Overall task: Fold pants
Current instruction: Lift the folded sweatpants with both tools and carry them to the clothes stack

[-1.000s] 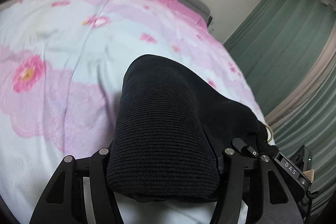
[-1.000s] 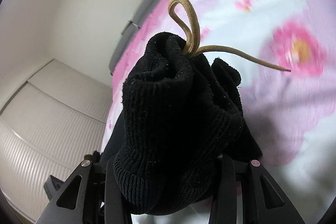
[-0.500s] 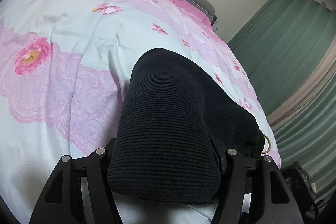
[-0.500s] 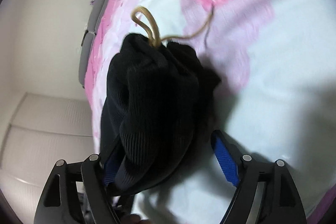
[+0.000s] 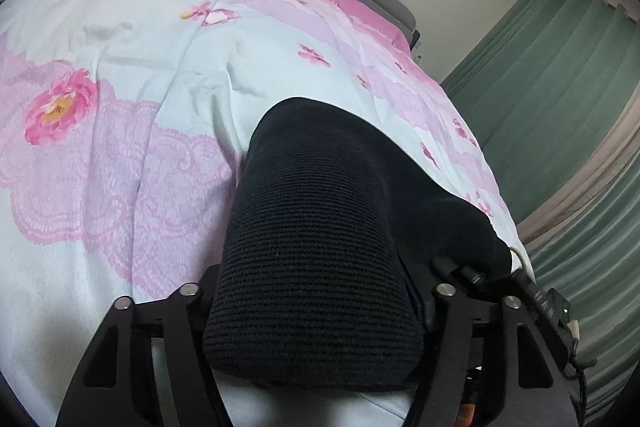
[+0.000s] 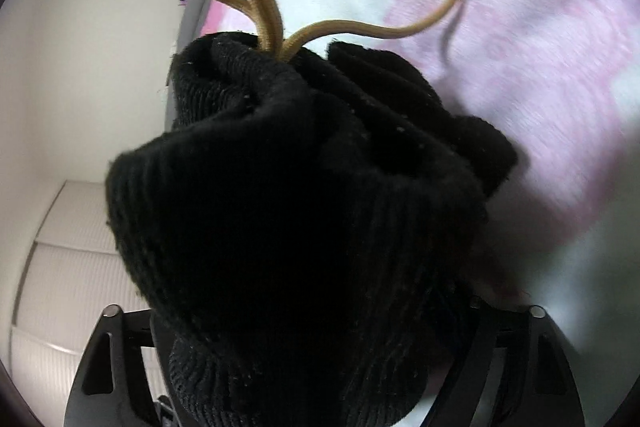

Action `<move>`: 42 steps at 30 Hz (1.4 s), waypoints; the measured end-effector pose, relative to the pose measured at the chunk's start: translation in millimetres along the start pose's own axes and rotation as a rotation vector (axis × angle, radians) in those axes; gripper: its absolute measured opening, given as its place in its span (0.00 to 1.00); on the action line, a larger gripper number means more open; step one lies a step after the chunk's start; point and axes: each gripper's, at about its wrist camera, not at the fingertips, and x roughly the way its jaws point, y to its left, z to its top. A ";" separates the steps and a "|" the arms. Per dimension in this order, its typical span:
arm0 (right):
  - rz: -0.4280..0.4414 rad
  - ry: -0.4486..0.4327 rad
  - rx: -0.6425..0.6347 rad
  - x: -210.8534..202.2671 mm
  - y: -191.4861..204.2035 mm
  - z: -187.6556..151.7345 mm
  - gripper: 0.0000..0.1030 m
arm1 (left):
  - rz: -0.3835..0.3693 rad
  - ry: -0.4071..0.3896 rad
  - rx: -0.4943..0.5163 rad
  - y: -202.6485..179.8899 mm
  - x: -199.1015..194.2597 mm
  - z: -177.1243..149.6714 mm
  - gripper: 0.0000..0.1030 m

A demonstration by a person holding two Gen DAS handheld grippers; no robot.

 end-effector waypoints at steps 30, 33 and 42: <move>0.252 0.075 -0.333 73.8 270.6 -102.4 0.45 | 0.045 -0.360 -0.117 139.0 -234.3 166.5 0.54; 0.271 0.129 -0.374 116.3 324.2 -139.9 0.45 | 0.081 -0.408 -0.153 185.0 -262.8 196.6 0.54; 0.350 0.289 -0.443 250.1 462.8 -253.9 0.45 | 0.219 -0.544 -0.215 330.1 -354.6 309.8 0.54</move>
